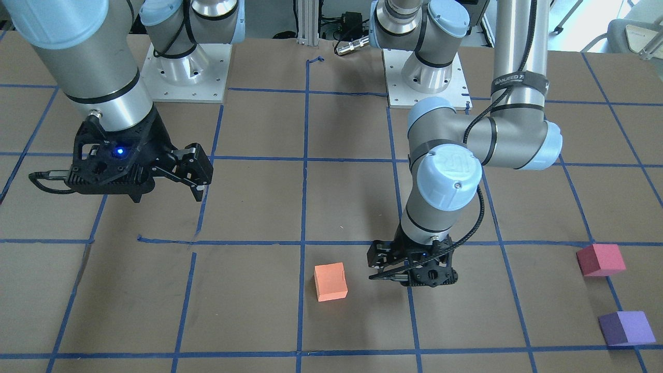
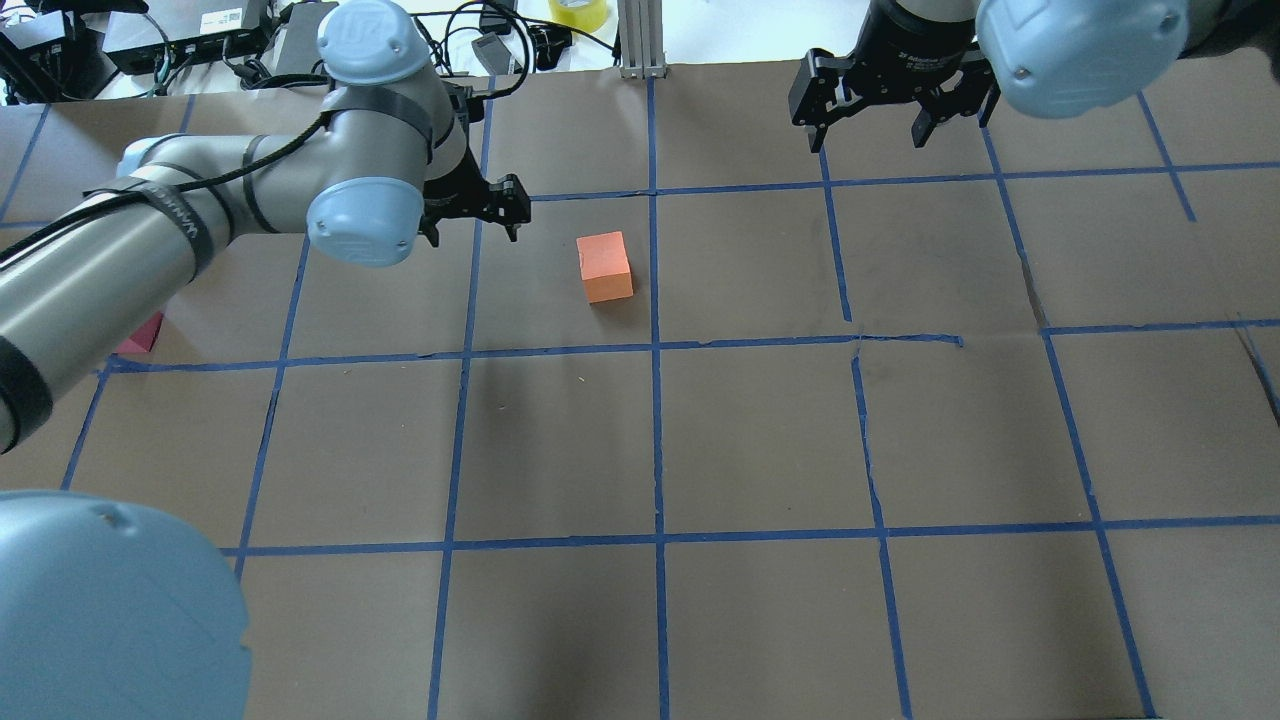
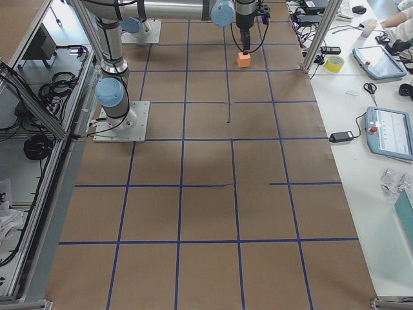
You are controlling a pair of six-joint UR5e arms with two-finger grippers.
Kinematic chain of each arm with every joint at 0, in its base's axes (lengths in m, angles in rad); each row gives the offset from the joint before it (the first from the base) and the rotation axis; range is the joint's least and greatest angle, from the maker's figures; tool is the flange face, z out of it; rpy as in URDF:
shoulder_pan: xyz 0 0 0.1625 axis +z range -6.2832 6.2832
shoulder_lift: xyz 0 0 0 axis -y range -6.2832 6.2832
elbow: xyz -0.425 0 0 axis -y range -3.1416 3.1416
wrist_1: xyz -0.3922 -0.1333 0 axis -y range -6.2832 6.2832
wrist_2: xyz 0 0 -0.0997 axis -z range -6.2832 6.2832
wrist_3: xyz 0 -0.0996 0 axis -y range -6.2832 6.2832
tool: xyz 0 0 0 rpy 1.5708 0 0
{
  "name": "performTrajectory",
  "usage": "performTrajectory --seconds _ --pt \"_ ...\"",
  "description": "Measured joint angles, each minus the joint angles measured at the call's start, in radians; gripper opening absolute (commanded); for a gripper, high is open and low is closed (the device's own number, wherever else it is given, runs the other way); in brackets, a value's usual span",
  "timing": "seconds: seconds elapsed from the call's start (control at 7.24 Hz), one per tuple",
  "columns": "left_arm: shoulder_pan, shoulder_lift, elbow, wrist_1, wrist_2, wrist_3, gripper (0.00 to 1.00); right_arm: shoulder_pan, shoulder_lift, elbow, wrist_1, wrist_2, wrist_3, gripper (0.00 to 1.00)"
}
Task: Arrange blocks in a line
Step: 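Move the left gripper over the orange cube and grasp it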
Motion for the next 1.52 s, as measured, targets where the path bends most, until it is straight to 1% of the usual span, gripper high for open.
performTrajectory --seconds 0.28,0.41,0.69,1.11,1.24,1.38,1.52 --pt "-0.101 -0.083 0.078 0.019 0.001 -0.12 1.0 -0.001 -0.026 0.008 -0.003 0.007 -0.001 1.0" --pt "-0.135 -0.116 0.101 0.04 0.002 -0.145 1.0 -0.001 -0.034 0.02 -0.004 0.008 -0.002 1.0" --pt "-0.162 -0.159 0.118 0.069 0.004 -0.149 1.0 0.0 -0.041 0.034 -0.005 0.008 -0.003 1.0" --pt "-0.165 -0.189 0.118 0.077 0.017 -0.152 1.0 0.001 -0.043 0.038 -0.004 0.008 -0.016 1.0" --pt "-0.165 -0.194 0.115 0.077 0.023 -0.163 0.81 0.0 -0.048 0.039 -0.001 0.008 -0.055 1.0" --pt "-0.165 -0.197 0.113 0.076 0.026 -0.17 0.51 -0.002 -0.052 0.039 0.006 0.006 -0.104 1.0" --pt "-0.165 -0.198 0.111 0.077 0.027 -0.179 0.38 -0.004 -0.054 0.039 0.011 0.005 -0.131 1.0"
